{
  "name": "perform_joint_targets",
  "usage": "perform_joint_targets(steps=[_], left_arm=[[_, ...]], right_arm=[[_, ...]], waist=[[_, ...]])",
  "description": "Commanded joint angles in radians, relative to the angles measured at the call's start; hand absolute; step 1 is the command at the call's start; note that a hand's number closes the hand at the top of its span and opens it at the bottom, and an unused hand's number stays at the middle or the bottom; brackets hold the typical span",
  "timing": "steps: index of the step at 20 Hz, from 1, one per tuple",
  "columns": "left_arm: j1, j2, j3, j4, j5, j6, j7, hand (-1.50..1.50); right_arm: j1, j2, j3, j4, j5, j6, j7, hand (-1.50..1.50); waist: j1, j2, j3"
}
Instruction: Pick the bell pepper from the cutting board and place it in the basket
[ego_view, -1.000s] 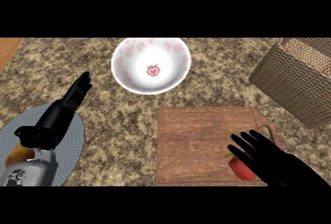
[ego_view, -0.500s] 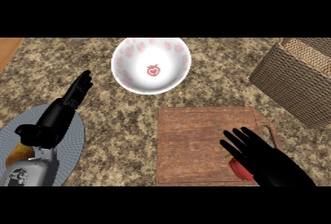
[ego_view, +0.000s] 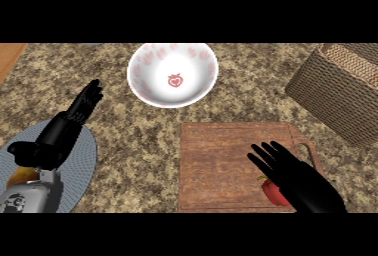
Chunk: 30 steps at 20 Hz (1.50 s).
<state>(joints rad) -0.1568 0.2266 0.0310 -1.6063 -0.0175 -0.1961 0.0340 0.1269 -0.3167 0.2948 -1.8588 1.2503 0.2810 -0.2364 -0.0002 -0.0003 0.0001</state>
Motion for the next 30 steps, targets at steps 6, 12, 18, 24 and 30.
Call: perform_joint_targets(steps=[6,12,18,24,30], left_arm=[[0.004,0.02,0.053,0.049,0.014,-0.059,-0.051,0.0],[0.047,-0.006,0.029,-0.009,-0.028,-0.036,-0.038,0.0],[-0.004,-0.066,-0.007,-0.007,-0.059,0.011,0.001,0.0],[-0.03,-0.048,0.016,0.019,-0.044,-0.003,-0.013,0.0],[-0.018,-0.036,0.002,0.03,-0.049,-0.028,-0.035,0.0]], right_arm=[[0.035,-0.043,-0.006,0.032,0.023,0.049,-0.06,1.5],[0.003,0.032,0.093,0.123,0.148,-0.022,-0.018,1.5],[-0.022,-0.052,0.065,0.155,0.193,-0.143,-0.134,1.5],[-0.1,0.253,-0.158,0.19,0.125,0.014,0.286,1.5],[-0.258,0.313,-0.277,0.229,0.007,-0.005,0.707,1.5]], waist=[[-0.003,0.0,0.0],[0.002,0.0,0.0],[0.001,0.0,0.0],[0.003,0.013,0.001],[0.046,0.02,0.002]])
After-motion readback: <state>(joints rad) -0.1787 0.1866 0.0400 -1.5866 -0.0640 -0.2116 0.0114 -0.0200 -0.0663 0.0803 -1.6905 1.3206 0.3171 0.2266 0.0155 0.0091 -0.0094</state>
